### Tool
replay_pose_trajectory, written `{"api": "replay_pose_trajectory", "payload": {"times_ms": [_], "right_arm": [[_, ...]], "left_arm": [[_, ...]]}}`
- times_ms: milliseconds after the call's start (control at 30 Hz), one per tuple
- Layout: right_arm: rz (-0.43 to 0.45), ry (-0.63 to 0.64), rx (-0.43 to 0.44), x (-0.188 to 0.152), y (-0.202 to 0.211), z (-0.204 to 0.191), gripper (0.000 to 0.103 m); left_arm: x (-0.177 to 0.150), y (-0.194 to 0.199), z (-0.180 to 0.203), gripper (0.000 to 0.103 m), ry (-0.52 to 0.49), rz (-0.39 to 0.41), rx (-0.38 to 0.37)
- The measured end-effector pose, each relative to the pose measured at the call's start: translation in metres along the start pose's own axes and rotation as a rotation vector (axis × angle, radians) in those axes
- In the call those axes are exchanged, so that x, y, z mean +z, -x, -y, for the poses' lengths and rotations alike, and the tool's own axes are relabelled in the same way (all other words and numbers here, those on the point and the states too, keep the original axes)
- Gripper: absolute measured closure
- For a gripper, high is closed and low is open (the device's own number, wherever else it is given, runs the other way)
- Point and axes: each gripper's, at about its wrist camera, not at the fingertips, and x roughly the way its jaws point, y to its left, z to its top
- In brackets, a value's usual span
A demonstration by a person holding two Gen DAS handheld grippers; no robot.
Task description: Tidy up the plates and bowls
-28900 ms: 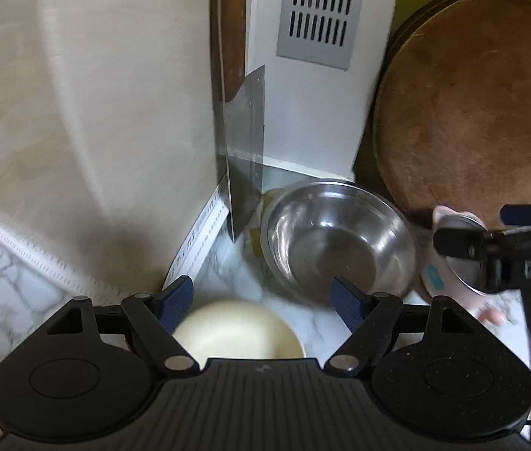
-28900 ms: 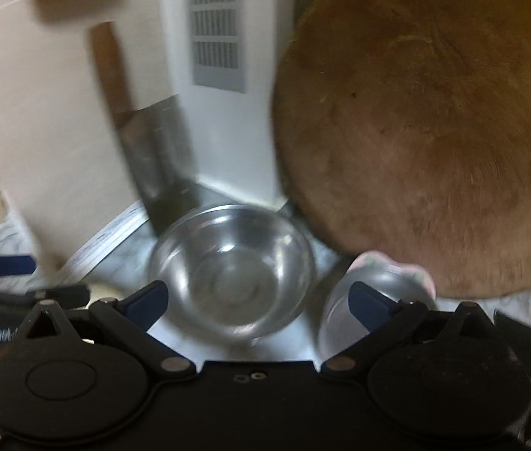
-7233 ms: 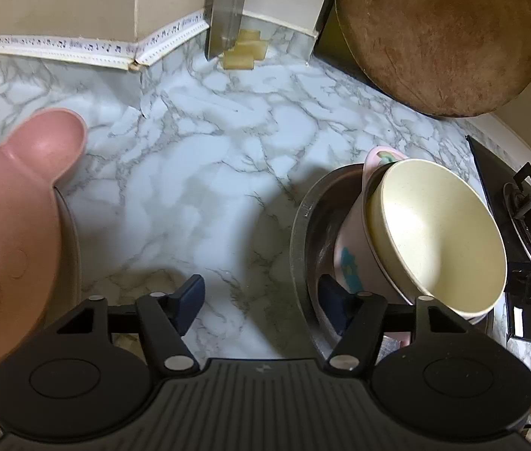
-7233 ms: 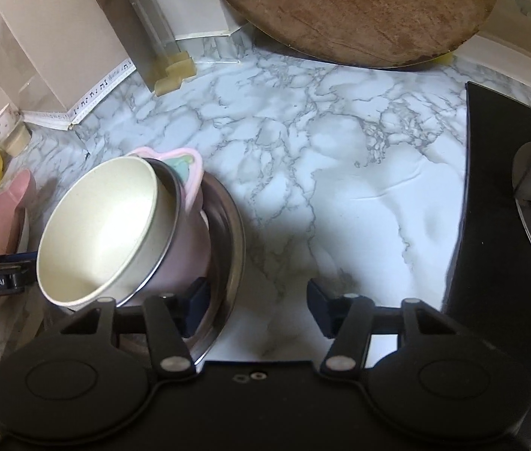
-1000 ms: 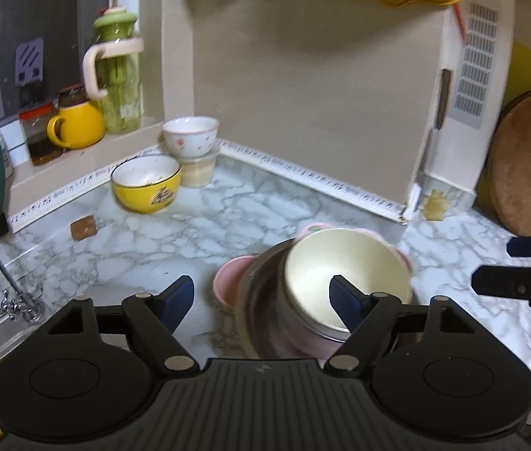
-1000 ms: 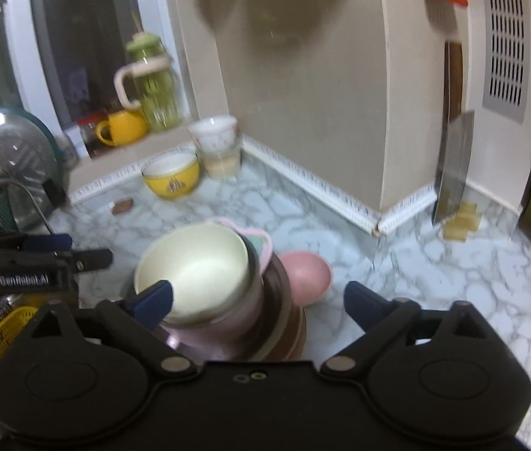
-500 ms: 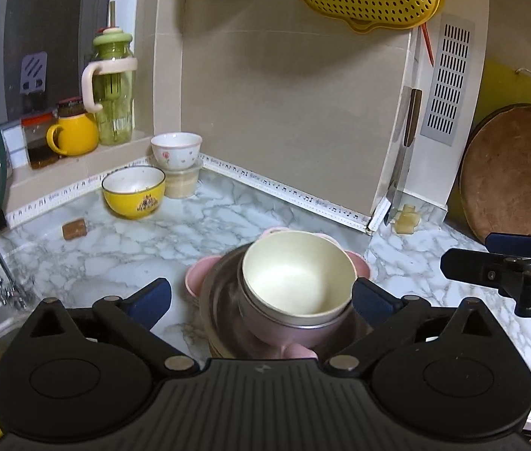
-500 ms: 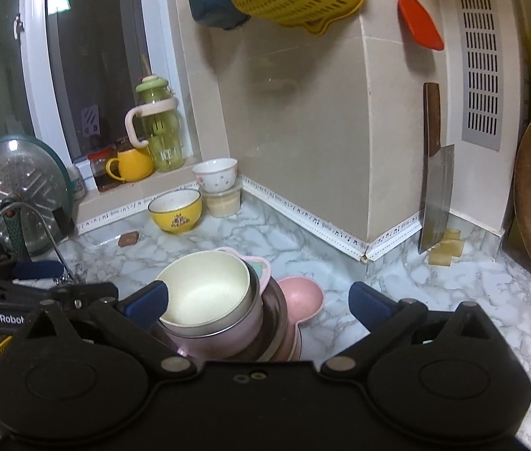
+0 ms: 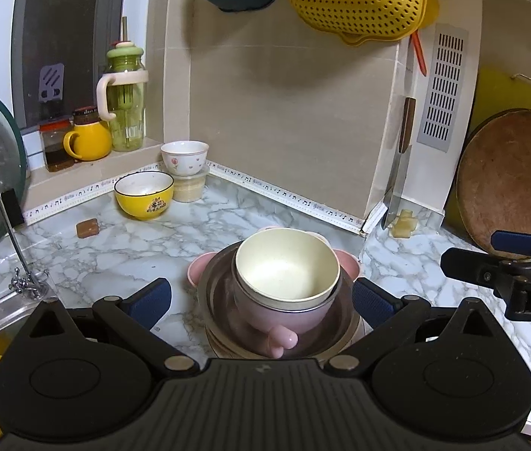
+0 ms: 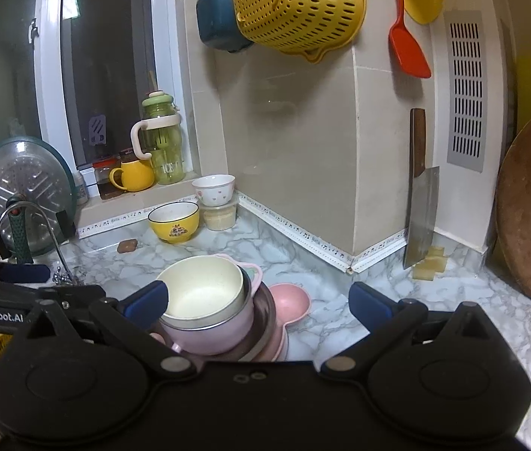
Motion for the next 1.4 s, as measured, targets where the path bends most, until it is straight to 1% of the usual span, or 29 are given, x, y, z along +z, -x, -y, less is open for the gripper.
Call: {"api": "replay_pose_trajectory", "payload": {"times_ms": [300, 833, 1400], "right_arm": [[0.001, 0.011, 0.000, -0.004, 0.011, -0.002, 0.000], [-0.003, -0.019, 0.004, -0.005, 0.018, 0.005, 0.000], [-0.011, -0.008, 0.010, -0.004, 0.018, 0.004, 0.000]], "left_arm": [[-0.003, 0.010, 0.008, 0.000, 0.014, 0.017, -0.010], [-0.003, 0.021, 0.020, 0.000, 0.006, 0.043, -0.041], [-0.002, 0.014, 0.026, 0.000, 0.006, 0.023, -0.049]]}}
